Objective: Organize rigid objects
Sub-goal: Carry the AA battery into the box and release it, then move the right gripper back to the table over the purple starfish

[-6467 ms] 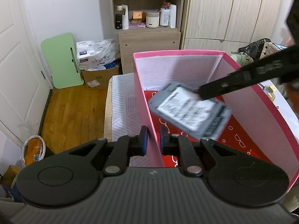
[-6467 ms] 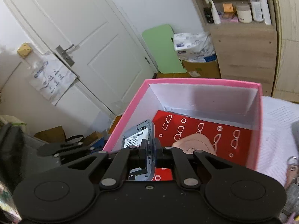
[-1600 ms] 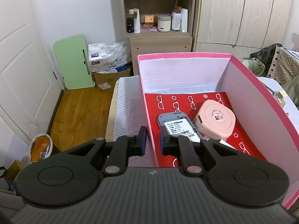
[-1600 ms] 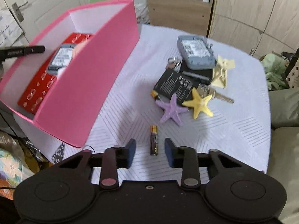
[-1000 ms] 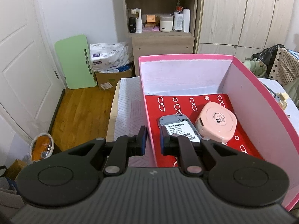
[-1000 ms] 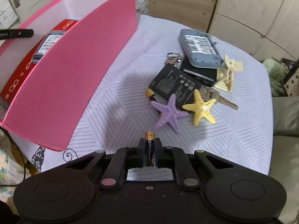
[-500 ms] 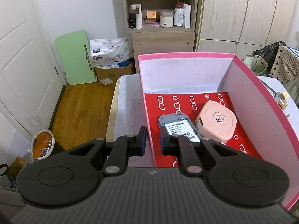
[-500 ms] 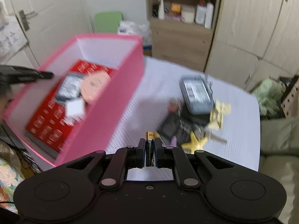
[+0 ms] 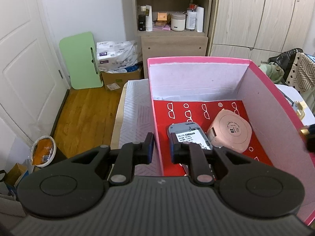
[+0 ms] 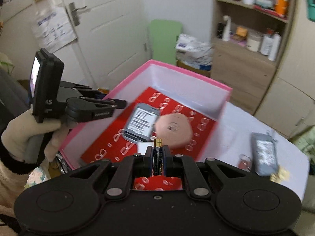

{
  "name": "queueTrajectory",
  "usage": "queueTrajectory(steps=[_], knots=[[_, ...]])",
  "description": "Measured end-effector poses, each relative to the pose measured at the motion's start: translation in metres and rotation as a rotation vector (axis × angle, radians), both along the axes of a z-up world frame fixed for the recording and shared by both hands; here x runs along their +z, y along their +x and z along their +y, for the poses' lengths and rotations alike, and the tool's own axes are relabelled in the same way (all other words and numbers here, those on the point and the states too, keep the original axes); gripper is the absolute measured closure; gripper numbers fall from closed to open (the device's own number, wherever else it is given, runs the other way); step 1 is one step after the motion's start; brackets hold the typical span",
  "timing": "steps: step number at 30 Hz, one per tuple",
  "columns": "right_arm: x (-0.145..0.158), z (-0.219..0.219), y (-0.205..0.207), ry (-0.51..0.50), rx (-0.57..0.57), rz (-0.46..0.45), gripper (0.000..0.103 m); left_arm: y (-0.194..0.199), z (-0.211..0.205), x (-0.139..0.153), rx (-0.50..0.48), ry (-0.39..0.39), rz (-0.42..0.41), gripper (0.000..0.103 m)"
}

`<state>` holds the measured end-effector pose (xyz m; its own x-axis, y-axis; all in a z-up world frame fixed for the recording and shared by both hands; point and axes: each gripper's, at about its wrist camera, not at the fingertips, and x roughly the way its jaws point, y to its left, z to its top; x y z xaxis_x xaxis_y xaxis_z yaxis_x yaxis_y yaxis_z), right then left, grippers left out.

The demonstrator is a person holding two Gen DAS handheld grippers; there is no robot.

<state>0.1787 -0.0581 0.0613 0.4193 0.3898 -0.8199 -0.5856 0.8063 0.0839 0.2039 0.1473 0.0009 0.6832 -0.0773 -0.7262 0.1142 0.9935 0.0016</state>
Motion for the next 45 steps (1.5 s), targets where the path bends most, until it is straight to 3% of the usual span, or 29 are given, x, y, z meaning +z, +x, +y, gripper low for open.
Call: queueTrajectory(steps=[13, 24, 25, 33, 40, 45], knots=[[-0.054, 0.056, 0.092, 0.004, -0.057, 0.161, 0.092, -0.001, -0.002, 0.0, -0.002, 0.02, -0.019, 0.092], [-0.079, 0.071, 0.14, 0.03, -0.191, 0.171, 0.091, -0.001, 0.0, 0.0, 0.001, 0.012, -0.02, 0.092], [-0.08, 0.071, 0.141, 0.031, -0.202, 0.167, 0.087, -0.001, 0.0, 0.001, 0.001, 0.011, -0.02, 0.092], [-0.062, 0.052, 0.126, 0.062, -0.206, 0.141, 0.085, -0.001, 0.0, 0.001, 0.001, 0.009, -0.02, 0.092], [-0.011, 0.009, 0.064, 0.109, -0.17, 0.039, 0.08, -0.002, 0.001, 0.0, 0.001, 0.015, -0.019, 0.092], [0.012, -0.034, 0.021, 0.074, -0.21, -0.041, 0.078, -0.002, -0.001, 0.0, -0.003, 0.027, -0.019, 0.092]])
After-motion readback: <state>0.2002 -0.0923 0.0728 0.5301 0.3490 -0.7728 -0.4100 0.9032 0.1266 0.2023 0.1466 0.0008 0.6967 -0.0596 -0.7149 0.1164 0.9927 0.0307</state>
